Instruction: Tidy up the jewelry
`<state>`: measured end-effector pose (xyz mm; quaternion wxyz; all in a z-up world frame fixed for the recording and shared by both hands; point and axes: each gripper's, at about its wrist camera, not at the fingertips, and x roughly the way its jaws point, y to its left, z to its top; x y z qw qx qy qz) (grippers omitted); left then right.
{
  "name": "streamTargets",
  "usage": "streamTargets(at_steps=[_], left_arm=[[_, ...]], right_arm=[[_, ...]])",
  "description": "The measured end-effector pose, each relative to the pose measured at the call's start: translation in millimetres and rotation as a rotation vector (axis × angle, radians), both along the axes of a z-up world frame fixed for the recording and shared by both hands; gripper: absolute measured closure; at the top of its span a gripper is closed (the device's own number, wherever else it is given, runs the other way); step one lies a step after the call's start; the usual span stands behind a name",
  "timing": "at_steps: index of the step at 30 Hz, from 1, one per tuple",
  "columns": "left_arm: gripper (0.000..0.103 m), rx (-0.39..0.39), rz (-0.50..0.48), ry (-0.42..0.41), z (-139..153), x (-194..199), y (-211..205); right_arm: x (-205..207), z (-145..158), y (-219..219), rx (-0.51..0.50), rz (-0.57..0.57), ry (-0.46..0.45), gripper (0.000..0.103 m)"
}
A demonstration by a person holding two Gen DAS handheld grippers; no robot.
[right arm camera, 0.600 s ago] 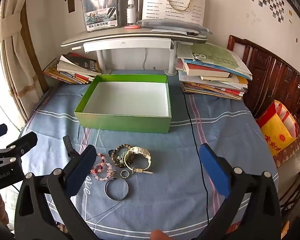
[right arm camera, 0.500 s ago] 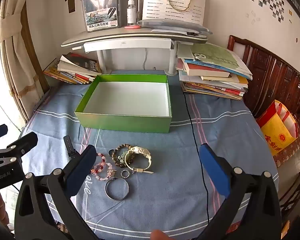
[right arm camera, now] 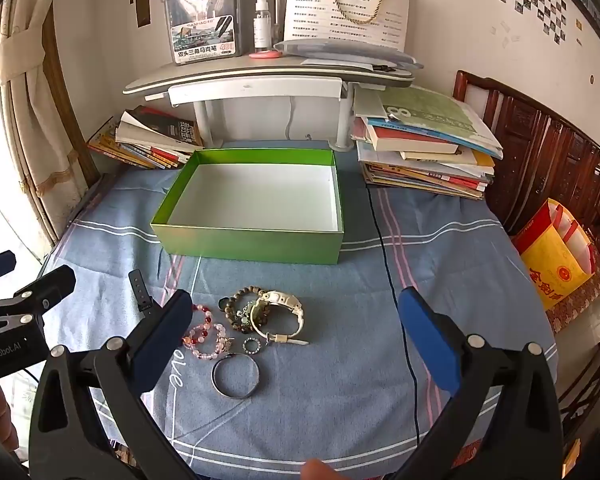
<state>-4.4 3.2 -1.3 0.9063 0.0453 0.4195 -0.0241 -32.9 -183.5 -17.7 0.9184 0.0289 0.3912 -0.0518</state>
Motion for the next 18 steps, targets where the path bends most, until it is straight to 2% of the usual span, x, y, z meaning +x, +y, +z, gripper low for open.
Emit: streamTargets(at_steps=[18], left_arm=[[0.004, -0.001, 0.001, 0.003, 0.2, -0.6, 0.9]], right_arm=[[-2.5, 3.7, -3.4, 0.004, -0.002, 0.000, 0.003]])
